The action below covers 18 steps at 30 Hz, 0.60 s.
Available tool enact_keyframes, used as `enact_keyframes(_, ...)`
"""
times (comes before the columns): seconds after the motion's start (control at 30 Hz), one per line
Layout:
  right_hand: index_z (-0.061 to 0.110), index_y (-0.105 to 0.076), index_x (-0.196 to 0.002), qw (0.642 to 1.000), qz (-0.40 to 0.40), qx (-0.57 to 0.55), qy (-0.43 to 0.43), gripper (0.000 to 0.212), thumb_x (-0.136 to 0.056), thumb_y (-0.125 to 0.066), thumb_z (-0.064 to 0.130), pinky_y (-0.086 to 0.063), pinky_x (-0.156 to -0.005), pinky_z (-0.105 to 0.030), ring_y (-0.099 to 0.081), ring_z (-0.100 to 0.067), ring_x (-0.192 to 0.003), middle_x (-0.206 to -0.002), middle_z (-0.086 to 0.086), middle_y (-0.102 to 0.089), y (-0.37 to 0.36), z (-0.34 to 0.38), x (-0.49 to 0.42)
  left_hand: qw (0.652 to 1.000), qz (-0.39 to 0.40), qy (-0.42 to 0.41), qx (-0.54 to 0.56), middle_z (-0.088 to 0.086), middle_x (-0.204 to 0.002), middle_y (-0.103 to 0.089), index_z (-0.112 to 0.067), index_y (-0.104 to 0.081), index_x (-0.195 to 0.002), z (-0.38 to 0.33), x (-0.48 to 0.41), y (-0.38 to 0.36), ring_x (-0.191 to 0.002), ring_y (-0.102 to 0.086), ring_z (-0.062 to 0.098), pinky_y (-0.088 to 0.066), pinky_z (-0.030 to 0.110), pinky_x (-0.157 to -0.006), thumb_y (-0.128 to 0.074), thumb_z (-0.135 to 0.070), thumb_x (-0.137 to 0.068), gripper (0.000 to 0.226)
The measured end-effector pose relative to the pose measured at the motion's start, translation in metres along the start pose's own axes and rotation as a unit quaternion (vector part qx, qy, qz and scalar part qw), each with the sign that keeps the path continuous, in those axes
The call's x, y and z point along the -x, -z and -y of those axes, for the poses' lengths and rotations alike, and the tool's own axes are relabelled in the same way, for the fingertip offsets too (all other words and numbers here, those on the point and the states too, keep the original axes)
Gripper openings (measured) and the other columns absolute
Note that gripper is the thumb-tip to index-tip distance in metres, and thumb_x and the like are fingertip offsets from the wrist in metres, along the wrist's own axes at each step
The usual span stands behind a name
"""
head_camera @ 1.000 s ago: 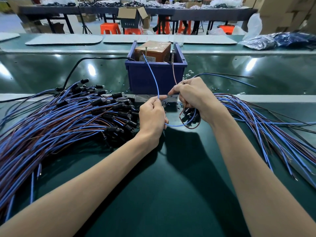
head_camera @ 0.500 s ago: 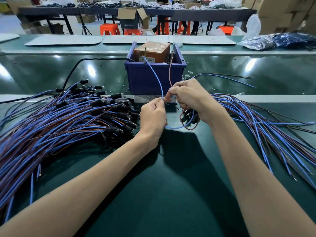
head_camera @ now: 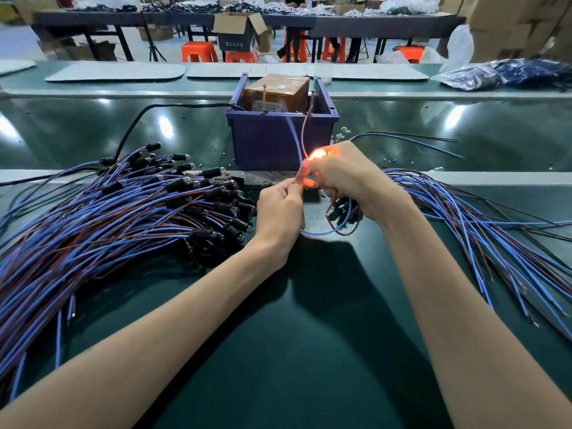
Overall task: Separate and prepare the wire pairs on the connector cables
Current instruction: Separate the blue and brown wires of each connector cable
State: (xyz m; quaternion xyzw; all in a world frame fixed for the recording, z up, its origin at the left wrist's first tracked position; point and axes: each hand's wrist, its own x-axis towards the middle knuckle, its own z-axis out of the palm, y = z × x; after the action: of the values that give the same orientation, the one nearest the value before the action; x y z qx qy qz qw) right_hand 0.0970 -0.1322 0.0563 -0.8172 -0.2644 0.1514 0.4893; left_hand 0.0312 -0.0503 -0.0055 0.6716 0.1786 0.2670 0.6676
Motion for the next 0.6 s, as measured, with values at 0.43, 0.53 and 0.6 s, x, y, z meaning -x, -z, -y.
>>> enact_keyframes(0.43, 0.010, -0.067, -0.090, 0.980, 0.170, 0.102, -0.025, 0.027, -0.100, -0.048, 0.025, -0.029, -0.044, -0.018, -0.047, -0.003, -0.041, -0.060, 0.003, -0.069, 0.025, 0.006, 0.014, 0.995, -0.016, -0.004, 0.102, -0.007, -0.061, -0.066, -0.017, -0.030, -0.142, -0.003, 0.003, 0.003, -0.037, -0.048, 0.007, -0.034, 0.016, -0.039, -0.040, -0.028, -0.102, 0.043)
enact_keyframes(0.53, 0.006, -0.064, -0.095, 0.971, 0.142, 0.183, -0.065, 0.033, -0.102, -0.043, 0.030, -0.047, -0.054, -0.020, -0.063, -0.006, -0.059, -0.078, -0.002, -0.073, 0.042, 0.010, 0.016, 0.996, -0.018, -0.036, 0.085, -0.005, -0.066, -0.065, -0.014, -0.026, -0.143, -0.004, 0.006, 0.002, -0.038, -0.048, 0.006, -0.037, 0.013, -0.041, -0.047, -0.011, -0.098, 0.049)
enact_keyframes(0.6, 0.008, -0.066, -0.099, 0.941, 0.069, 0.324, -0.070, 0.038, -0.102, -0.041, 0.036, -0.051, -0.076, -0.029, -0.064, -0.019, -0.084, -0.096, -0.006, -0.072, 0.058, 0.007, 0.014, 0.996, -0.028, -0.045, 0.065, -0.004, -0.065, -0.061, -0.016, -0.045, -0.125, -0.005, 0.007, 0.002, -0.042, -0.049, 0.003, -0.037, 0.012, -0.041, -0.047, -0.004, -0.096, 0.031)
